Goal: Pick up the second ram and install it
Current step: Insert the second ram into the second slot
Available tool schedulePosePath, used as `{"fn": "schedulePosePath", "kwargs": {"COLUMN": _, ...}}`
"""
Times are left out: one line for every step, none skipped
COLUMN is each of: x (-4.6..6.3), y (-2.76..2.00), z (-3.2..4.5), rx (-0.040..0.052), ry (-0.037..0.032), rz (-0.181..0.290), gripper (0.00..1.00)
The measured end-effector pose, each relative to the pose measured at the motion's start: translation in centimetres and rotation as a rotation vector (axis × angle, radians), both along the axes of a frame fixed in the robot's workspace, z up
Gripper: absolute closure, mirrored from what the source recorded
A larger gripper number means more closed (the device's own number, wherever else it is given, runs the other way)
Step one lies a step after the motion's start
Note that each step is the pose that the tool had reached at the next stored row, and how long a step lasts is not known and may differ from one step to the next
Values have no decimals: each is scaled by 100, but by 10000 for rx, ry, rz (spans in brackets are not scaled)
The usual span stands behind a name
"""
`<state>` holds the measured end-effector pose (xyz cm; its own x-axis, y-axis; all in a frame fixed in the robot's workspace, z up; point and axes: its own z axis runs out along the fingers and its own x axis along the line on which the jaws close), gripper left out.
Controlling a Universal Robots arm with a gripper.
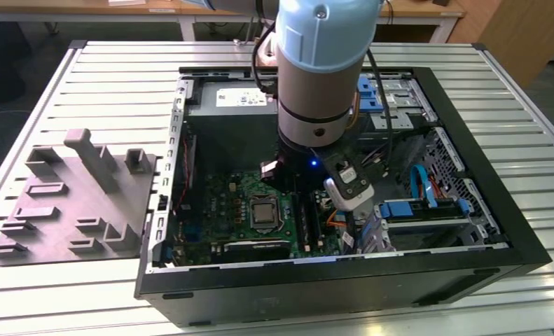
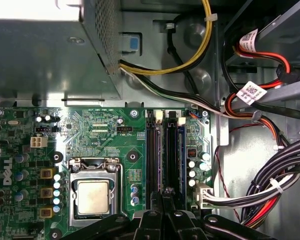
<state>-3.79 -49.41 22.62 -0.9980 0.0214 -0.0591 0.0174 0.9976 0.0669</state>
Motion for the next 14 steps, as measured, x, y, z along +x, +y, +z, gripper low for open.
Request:
{"fn": "schedulePosePath", "kwargs": {"x": 0, "y": 0, "z": 0, "rx": 2, "ry": -1, "rz": 0, "gripper": 88}}
{"fn": "schedulePosePath", "kwargs": {"x": 0, "y": 0, "z": 3, "rx": 0, "ry": 0, "rz": 0, "gripper": 88}}
{"fn": "schedulePosePath", "kwargs": {"x": 0, "y": 0, "z": 3, "rx": -1, "ry": 0, "rz": 0, "gripper": 88}}
{"fn": "schedulePosePath", "kwargs": {"x": 0, "y": 0, "z": 3, "rx": 0, "ry": 0, "rz": 0, "gripper": 88}}
{"fn": "schedulePosePath", "kwargs": {"x": 0, "y": 0, "z": 4, "rx": 0, "ry": 0, "rz": 0, "gripper": 88}}
{"fn": "schedulePosePath", "kwargs": {"x": 0, "y": 0, "z": 5, "rx": 0, "ry": 0, "rz": 0, "gripper": 88}}
{"fn": "schedulePosePath", "kwargs": {"x": 0, "y": 0, "z": 7, "rx": -2, "ry": 1, "rz": 0, "gripper": 88}}
{"fn": "schedulePosePath", "kwargs": {"x": 0, "y": 0, "z": 9, "rx": 0, "ry": 0, "rz": 0, "gripper": 88}}
{"fn": "schedulePosePath", "kwargs": {"x": 0, "y": 0, "z": 11, "rx": -1, "ry": 0, "rz": 0, "gripper": 88}}
{"fn": "schedulePosePath", "kwargs": {"x": 0, "y": 0, "z": 12, "rx": -1, "ry": 0, "rz": 0, "gripper": 88}}
{"fn": "schedulePosePath", "kwargs": {"x": 0, "y": 0, "z": 15, "rx": 0, "ry": 0, "rz": 0, "gripper": 88}}
{"fn": "schedulePosePath", "kwargs": {"x": 0, "y": 0, "z": 16, "rx": 0, "ry": 0, "rz": 0, "gripper": 88}}
{"fn": "schedulePosePath", "kwargs": {"x": 0, "y": 0, "z": 18, "rx": -1, "ry": 0, "rz": 0, "gripper": 88}}
{"fn": "schedulePosePath", "kwargs": {"x": 0, "y": 0, "z": 27, "rx": -1, "ry": 0, "rz": 0, "gripper": 88}}
